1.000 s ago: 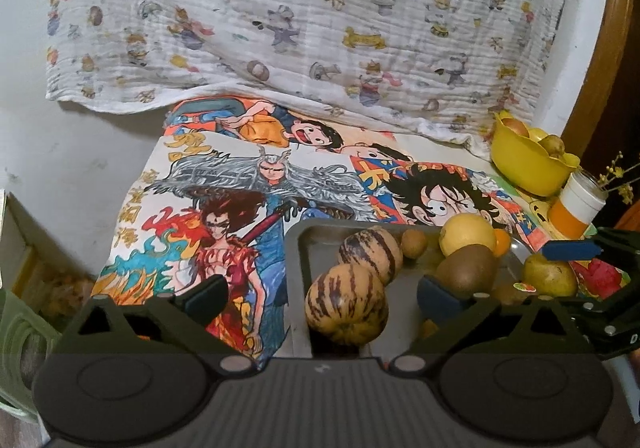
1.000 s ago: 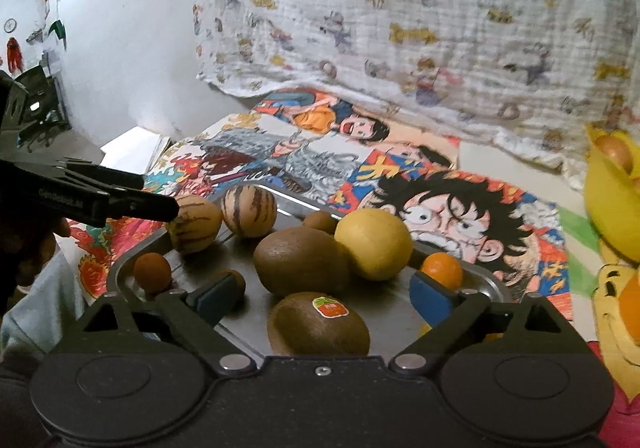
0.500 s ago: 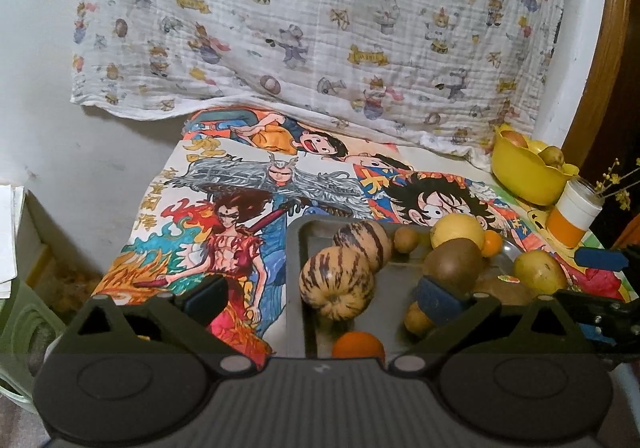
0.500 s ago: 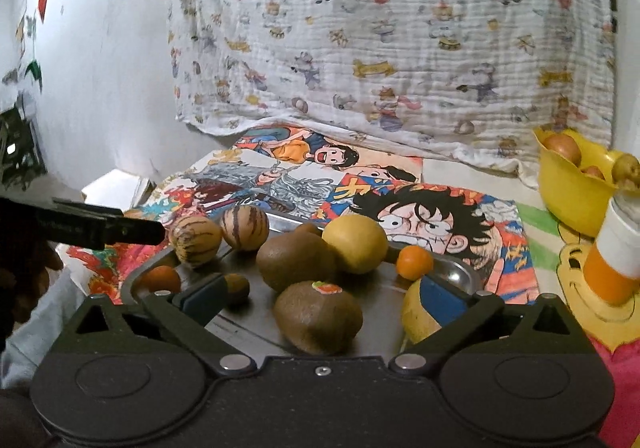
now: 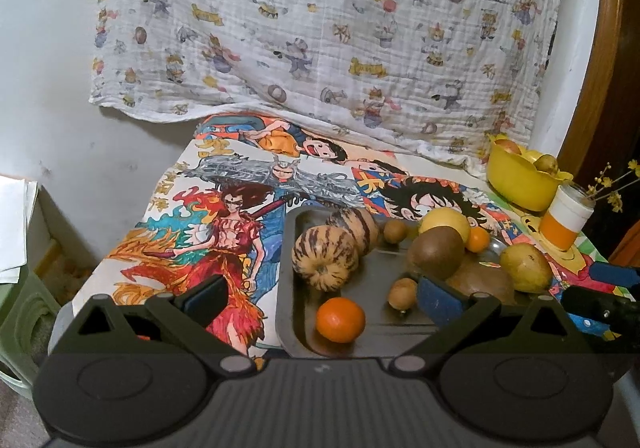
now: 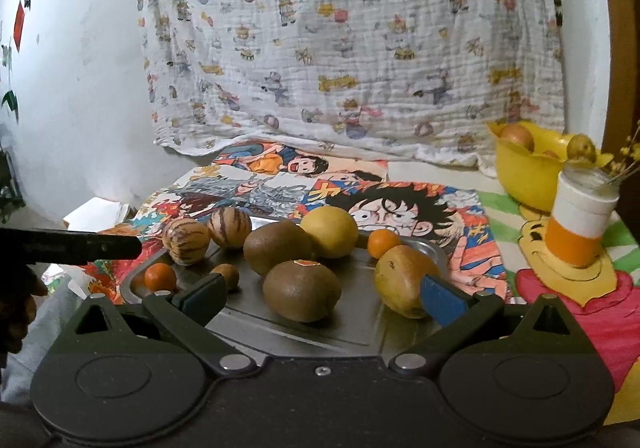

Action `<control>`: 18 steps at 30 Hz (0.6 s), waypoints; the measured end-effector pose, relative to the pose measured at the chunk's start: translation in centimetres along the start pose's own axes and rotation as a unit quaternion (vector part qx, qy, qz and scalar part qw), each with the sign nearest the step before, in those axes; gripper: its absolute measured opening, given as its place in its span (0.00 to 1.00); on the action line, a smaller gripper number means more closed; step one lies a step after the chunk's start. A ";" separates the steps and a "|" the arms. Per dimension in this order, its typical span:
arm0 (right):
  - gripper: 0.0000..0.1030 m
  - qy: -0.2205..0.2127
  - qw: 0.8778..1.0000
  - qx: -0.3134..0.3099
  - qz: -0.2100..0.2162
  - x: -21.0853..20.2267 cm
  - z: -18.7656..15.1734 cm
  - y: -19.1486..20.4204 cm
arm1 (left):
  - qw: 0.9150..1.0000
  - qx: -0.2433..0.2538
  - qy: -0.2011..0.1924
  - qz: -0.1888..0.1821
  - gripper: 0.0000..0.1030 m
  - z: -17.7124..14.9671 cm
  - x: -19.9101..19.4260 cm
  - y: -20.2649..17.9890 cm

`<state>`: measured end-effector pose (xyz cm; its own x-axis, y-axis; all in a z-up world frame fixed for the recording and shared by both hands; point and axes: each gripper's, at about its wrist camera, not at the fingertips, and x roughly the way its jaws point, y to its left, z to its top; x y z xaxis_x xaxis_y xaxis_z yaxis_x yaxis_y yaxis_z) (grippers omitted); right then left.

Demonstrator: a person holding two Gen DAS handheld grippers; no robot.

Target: Organize fruits

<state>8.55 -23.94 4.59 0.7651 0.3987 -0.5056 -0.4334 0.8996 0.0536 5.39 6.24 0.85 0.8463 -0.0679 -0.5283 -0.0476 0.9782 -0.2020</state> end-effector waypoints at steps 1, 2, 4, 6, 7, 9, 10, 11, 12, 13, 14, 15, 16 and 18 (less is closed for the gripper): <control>0.99 -0.004 1.000 -0.004 -0.004 -0.3 -0.2 0.2 | 1.000 0.000 -0.003 0.001 0.99 -0.2 -0.2 0.0; 0.99 -0.007 1.000 -0.008 -0.007 -0.5 -0.4 0.3 | 1.000 -0.001 -0.005 0.003 0.99 -0.3 -0.3 -0.1; 0.99 -0.013 1.000 -0.014 -0.012 -0.9 -0.7 0.6 | 1.000 -0.001 -0.009 0.003 0.99 -0.5 -0.7 -0.3; 0.99 -0.018 1.000 -0.018 -0.017 -1.3 -1.0 0.8 | 1.000 0.003 -0.013 0.004 0.99 -0.7 -1.0 -0.7; 0.99 -0.020 0.999 -0.017 -0.019 -1.4 -1.0 0.8 | 1.000 0.007 -0.016 0.005 0.99 -0.9 -1.2 -0.9; 0.99 -0.024 0.999 -0.014 -0.021 -1.7 -1.2 0.8 | 1.000 0.016 -0.018 0.008 0.99 -1.0 -1.5 -1.3; 0.99 -0.026 0.999 -0.012 -0.020 -1.9 -1.3 0.8 | 1.000 0.020 -0.018 0.009 0.99 -1.1 -1.6 -1.4; 0.99 -0.026 0.999 -0.010 -0.019 -1.9 -1.4 0.8 | 1.000 0.023 -0.019 0.011 0.99 -1.3 -1.8 -1.6; 0.99 -0.027 0.999 -0.007 -0.019 -2.0 -1.5 0.8 | 0.999 0.026 -0.019 0.012 0.99 -1.3 -2.0 -1.7; 0.99 -0.028 0.999 -0.004 -0.019 -2.2 -1.7 0.7 | 0.999 0.028 -0.020 0.013 0.99 -1.4 -2.1 -1.8; 0.99 -0.030 0.999 -0.002 -0.020 -2.3 -1.8 0.7 | 0.999 0.030 -0.021 0.015 0.99 -1.6 -2.3 -1.9; 0.99 -0.031 0.999 0.001 -0.021 -2.4 -1.9 0.7 | 0.999 0.032 -0.023 0.017 0.99 -1.7 -2.5 -2.0; 0.99 -0.032 0.999 0.004 -0.021 -2.6 -2.0 0.6 | 0.999 0.034 -0.025 0.018 0.99 -1.8 -2.7 -2.1; 0.99 -0.031 0.999 0.011 -0.021 -2.9 -2.3 0.5 | 0.999 0.040 -0.028 0.022 0.99 -2.1 -3.2 -2.4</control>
<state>5.06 -25.02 4.12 0.8114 0.3697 -0.4528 -0.3898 0.9194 0.0521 1.64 3.70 1.32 0.8729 -0.0163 -0.4876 -0.0438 0.9928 -0.1116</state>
